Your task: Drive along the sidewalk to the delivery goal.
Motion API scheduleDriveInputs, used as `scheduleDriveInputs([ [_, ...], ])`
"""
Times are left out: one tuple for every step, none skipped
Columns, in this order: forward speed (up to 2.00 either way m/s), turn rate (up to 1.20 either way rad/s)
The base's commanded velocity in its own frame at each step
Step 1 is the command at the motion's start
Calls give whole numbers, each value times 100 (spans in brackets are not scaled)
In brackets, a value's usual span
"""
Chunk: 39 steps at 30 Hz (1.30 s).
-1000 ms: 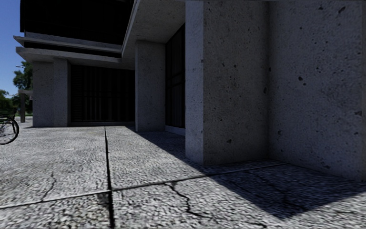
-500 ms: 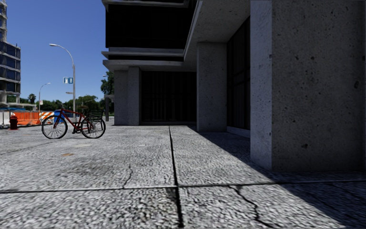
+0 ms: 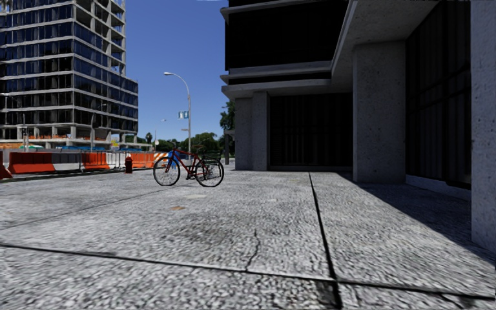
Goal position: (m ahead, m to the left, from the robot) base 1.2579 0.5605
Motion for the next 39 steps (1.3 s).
scheduleDriveInputs([
  [118,63],
  [118,63],
  [118,63],
  [118,63],
  [118,63],
  [118,63],
  [118,63],
  [118,63],
  [118,63],
  [118,63],
  [118,36],
  [118,12],
  [118,4],
  [118,2],
  [118,0],
  [118,0],
  [118,0],
  [118,0],
  [118,0],
  [118,0],
  [118,0],
  [118,0],
  [118,0],
  [118,0],
  [118,0],
  [118,0],
  [118,0],
  [118,0],
  [118,0],
  [117,0],
  [107,0],
  [89,0],
  [45,0],
  [7,0],
  [0,0],
  [0,0],
  [0,0],
  [0,0],
  [0,0],
])
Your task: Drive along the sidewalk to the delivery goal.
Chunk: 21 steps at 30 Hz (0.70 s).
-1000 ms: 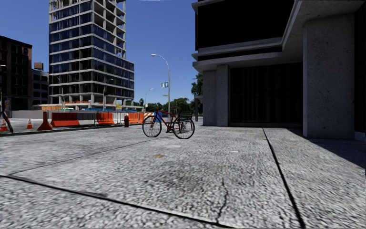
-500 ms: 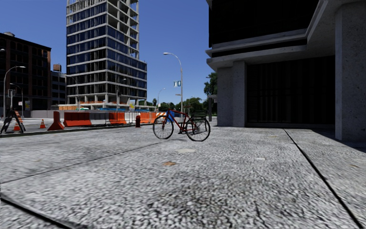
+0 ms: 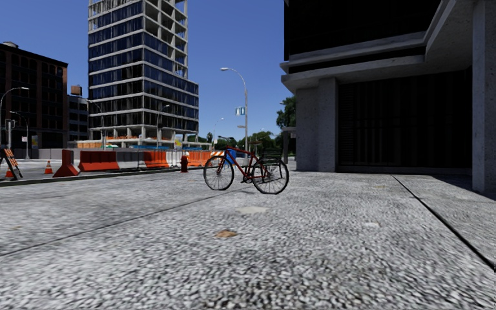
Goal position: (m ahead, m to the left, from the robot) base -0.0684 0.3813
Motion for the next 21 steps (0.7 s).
scheduleDriveInputs([
  [0,0],
  [0,0],
  [0,0],
  [0,0],
  [0,0],
  [0,0],
  [0,0],
  [0,0],
  [0,0],
  [0,0],
  [0,0],
  [0,0],
  [0,0],
  [0,0],
  [0,0],
  [0,0],
  [0,0],
  [0,0],
  [0,0],
  [0,0],
  [0,0],
])
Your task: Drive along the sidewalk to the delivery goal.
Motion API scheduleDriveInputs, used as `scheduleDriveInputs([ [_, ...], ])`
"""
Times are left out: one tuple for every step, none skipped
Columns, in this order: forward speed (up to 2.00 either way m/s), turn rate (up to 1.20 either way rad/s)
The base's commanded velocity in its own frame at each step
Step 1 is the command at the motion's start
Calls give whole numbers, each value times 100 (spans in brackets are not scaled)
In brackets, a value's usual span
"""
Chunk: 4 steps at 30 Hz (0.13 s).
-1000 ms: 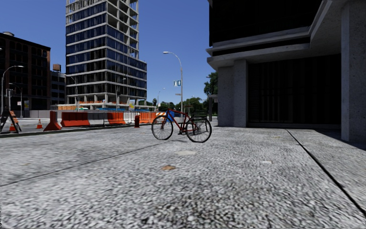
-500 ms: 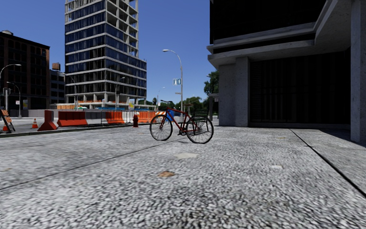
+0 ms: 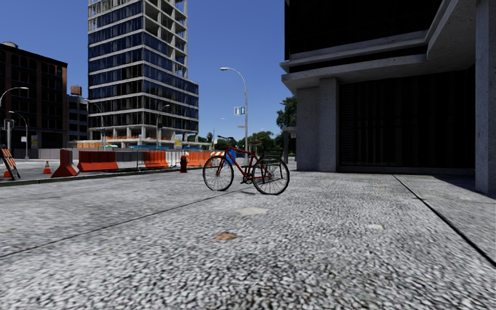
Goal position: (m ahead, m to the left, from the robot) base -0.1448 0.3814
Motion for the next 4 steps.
scheduleDriveInputs([
  [0,0],
  [0,0],
  [0,0],
  [0,0],
])
